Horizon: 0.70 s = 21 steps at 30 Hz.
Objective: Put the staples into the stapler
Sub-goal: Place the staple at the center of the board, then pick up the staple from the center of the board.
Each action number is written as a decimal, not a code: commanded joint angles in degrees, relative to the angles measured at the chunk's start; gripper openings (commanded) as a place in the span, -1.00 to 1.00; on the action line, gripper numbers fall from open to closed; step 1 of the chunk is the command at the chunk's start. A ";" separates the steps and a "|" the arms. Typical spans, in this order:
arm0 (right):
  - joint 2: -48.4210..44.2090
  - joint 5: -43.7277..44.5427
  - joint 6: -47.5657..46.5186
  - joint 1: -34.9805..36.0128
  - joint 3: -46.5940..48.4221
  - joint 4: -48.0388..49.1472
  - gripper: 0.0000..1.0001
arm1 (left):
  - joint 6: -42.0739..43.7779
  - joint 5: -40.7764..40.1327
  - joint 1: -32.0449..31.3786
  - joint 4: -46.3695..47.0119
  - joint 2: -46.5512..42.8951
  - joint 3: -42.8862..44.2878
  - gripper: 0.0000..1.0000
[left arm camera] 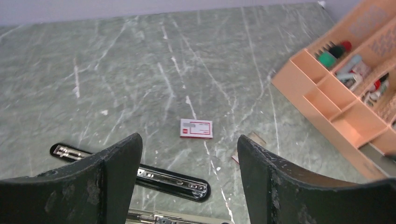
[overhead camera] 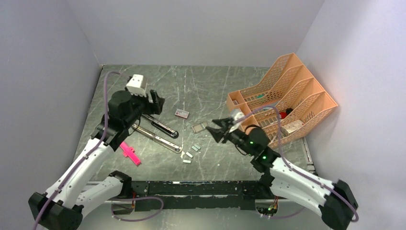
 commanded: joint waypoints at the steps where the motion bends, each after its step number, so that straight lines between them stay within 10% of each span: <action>1: 9.39 -6.06 -2.05 5.01 -1.06 3.03 -0.06 | -5.87 7.11 7.25 -2.46 -0.95 1.20 0.59; 21: 43.22 -11.36 -9.36 21.63 -11.68 38.30 -0.12 | 1.44 3.99 9.02 -2.48 -6.06 -3.23 0.61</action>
